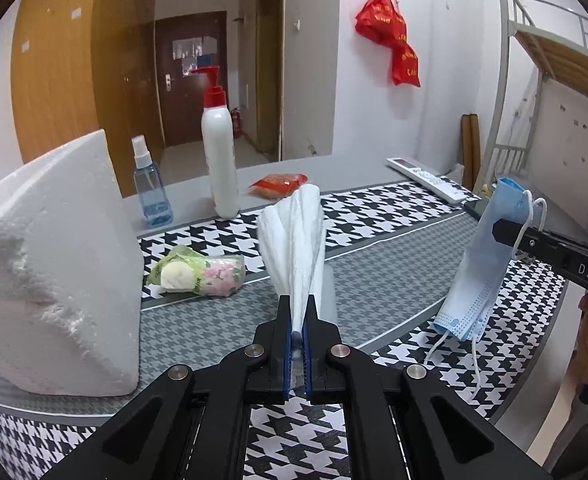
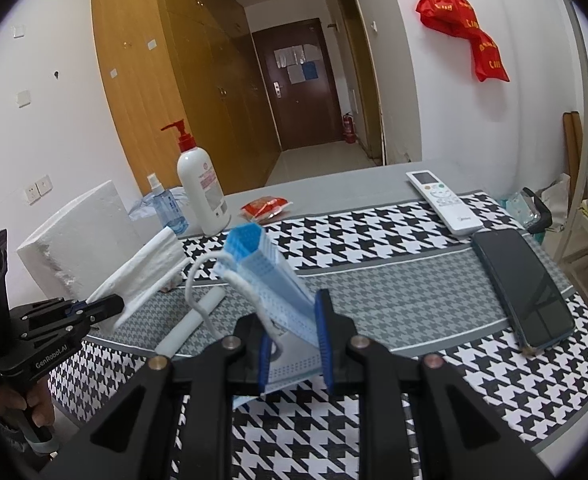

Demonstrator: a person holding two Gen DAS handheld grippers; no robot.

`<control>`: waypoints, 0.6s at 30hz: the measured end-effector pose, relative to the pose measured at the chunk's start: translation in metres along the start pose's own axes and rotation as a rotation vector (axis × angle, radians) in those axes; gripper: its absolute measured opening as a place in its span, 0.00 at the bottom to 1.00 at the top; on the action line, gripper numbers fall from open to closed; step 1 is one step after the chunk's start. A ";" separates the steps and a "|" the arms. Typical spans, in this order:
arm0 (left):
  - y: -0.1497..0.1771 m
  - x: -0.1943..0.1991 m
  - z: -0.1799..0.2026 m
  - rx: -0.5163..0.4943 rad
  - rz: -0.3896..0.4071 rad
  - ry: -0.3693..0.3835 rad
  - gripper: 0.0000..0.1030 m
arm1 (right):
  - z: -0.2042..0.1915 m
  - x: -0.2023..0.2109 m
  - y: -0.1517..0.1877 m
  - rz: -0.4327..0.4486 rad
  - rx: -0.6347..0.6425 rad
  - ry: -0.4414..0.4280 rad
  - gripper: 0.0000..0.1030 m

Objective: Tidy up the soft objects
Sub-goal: 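Carry the white tissue and blue masks toward the white foam box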

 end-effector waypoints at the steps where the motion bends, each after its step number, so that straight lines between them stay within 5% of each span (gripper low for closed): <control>1: 0.000 0.002 -0.001 0.003 0.003 -0.001 0.04 | -0.002 0.000 -0.001 0.001 0.003 -0.002 0.23; 18: -0.013 0.044 -0.032 0.027 0.096 -0.047 0.04 | -0.046 0.014 -0.023 0.042 0.060 -0.031 0.23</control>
Point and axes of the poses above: each gripper's, at about its wrist camera, not at the fingertips, and x roughly against the way its jaws point, z to its right, y to its underside, the point moved 10 cm from there along -x, roughly the way its jaws point, and after that the axes turned 12 degrees about -y, right-handed, at the moved point
